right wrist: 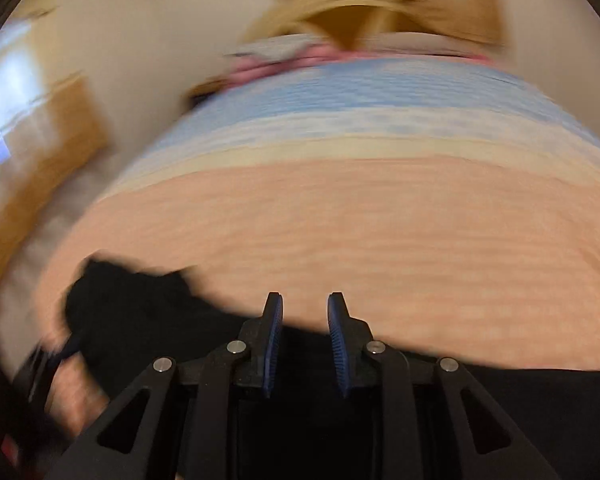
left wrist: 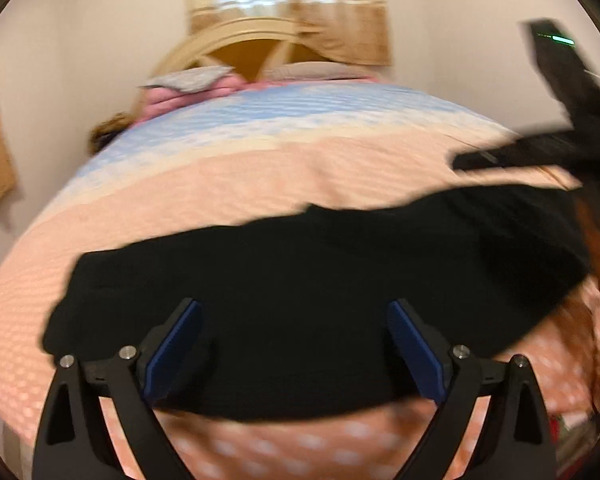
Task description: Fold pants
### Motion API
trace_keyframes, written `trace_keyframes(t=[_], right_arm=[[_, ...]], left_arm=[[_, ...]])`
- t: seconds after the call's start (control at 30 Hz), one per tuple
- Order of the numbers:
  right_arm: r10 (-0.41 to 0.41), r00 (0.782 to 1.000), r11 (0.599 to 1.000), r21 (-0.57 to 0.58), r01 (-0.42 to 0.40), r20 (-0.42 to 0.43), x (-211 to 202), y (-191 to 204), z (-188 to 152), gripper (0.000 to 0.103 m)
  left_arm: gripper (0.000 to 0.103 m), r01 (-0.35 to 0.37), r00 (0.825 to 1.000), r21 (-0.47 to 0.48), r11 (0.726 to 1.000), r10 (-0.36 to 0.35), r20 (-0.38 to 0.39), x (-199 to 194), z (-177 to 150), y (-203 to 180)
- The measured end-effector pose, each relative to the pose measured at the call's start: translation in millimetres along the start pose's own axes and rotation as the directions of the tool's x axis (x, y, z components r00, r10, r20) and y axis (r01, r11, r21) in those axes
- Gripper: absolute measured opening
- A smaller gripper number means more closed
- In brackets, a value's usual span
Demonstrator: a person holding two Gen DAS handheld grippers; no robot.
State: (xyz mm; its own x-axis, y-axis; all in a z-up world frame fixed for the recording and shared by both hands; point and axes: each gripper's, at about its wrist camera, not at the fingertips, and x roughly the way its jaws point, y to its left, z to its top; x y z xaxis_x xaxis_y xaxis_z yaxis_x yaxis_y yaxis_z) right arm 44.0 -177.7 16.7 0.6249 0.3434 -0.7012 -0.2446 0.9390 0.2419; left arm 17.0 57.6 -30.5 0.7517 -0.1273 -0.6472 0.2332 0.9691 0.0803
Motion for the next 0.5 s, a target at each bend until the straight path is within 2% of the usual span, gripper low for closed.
trace_keyframes(t=[0.07,0.1,0.17,0.2,0.23,0.27,0.33,0.4,0.43,0.5], right_arm=[[0.091,0.995,0.994,-0.062,-0.094,-0.04,10,26,1,0.027],[0.123,0.989,0.985,-0.109,-0.132,-0.085,22,43,3,0.028],[0.134,0.975,0.969,-0.182,-0.165,-0.175,43,67,-5,0.028],[0.092,0.967,0.964,-0.222,-0.147,-0.239,59,77,-13,0.028],[0.005,0.961,0.965,-0.252,-0.078,-0.278,80,78,-19,0.027],[-0.016,0.962,0.971,-0.232,-0.049,-0.272,96,78,-18,0.027],[0.035,0.977,0.989,-0.134,-0.064,-0.212,107,66,-6,0.027],[0.076,0.981,0.996,-0.037,-0.084,-0.179,116,51,6,0.027],[0.101,0.983,0.994,0.054,-0.093,-0.156,115,37,11,0.027],[0.198,0.975,0.965,0.196,-0.175,-0.105,105,23,14,0.028]], left_arm=[[0.096,-0.05,0.998,-0.069,0.996,0.048,-0.037,9,0,20],[0.096,-0.067,0.997,-0.104,0.992,0.061,-0.057,12,-3,30],[0.096,-0.087,0.991,-0.161,0.983,0.069,-0.11,22,-12,46],[0.097,-0.104,0.988,-0.169,0.98,0.082,-0.129,26,-16,50],[0.099,-0.11,0.986,-0.19,0.976,0.084,-0.141,32,-21,54],[0.1,-0.1,0.988,-0.211,0.972,0.072,-0.134,31,-22,57],[0.1,-0.105,0.988,-0.208,0.972,0.078,-0.135,33,-22,54],[0.101,-0.117,0.987,-0.201,0.973,0.091,-0.135,32,-23,50],[0.101,-0.113,0.987,-0.204,0.972,0.086,-0.136,33,-22,51],[0.102,-0.103,0.988,-0.205,0.973,0.077,-0.13,35,-22,53]])
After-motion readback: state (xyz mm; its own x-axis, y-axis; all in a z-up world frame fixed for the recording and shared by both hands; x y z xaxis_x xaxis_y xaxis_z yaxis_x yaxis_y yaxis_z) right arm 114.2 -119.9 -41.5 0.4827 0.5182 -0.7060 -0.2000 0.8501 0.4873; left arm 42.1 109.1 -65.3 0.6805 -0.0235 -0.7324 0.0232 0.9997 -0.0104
